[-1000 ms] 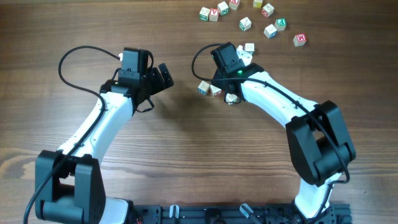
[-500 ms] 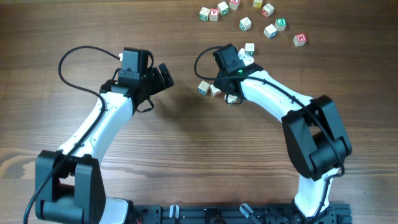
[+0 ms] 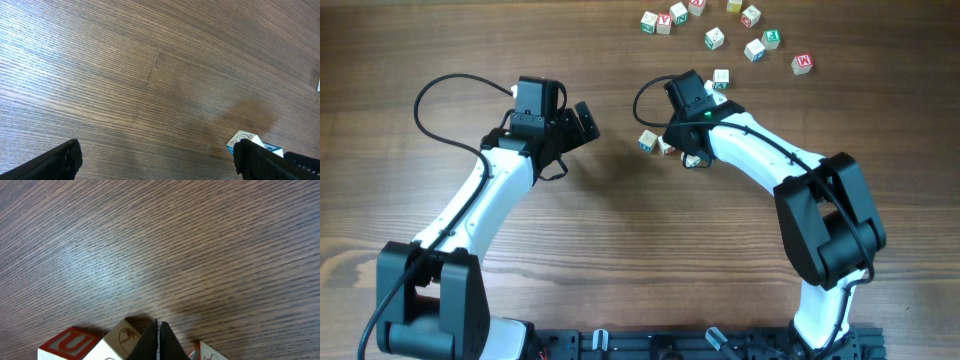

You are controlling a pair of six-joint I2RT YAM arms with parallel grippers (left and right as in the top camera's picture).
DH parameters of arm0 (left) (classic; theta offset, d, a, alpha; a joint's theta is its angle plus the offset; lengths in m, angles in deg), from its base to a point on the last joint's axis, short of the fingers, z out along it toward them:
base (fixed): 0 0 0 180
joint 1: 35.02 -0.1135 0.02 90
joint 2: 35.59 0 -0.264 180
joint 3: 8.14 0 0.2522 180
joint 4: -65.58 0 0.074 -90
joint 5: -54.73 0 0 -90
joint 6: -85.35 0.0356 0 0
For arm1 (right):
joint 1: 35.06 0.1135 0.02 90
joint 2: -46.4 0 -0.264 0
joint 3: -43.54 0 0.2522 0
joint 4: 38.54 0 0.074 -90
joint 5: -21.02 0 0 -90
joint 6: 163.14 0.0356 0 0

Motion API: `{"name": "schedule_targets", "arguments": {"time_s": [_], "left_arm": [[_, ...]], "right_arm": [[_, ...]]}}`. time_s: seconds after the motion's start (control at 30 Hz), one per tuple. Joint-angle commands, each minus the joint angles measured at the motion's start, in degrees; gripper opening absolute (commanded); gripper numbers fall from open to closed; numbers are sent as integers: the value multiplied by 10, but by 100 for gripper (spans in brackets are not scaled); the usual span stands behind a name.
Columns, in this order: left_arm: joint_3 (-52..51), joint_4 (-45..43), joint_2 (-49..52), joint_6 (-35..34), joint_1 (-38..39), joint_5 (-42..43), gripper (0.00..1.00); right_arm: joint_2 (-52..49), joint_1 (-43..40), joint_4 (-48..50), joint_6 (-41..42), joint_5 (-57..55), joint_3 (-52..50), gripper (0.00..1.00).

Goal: Form a circle

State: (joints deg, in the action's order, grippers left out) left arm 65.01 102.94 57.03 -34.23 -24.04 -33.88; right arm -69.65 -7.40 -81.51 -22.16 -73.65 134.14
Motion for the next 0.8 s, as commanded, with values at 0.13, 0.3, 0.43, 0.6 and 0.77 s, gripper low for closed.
{"name": "schedule_targets", "arguments": {"time_s": [0.13,0.3,0.43,0.6,0.77], "left_arm": [[-2,-1,-11,9,0,0,100],[-2,-1,-11,9,0,0,100],[-2,-1,-11,9,0,0,100],[-2,-1,-11,9,0,0,100],[-2,-1,-11,9,0,0,100]], "right_arm": [[-8,0,-3,4,20,-5,5],[-8,0,-4,4,23,-5,5],[-8,0,-4,4,31,-5,5],[-8,0,-5,4,33,-5,5],[-8,0,-5,4,33,-5,5]]}}
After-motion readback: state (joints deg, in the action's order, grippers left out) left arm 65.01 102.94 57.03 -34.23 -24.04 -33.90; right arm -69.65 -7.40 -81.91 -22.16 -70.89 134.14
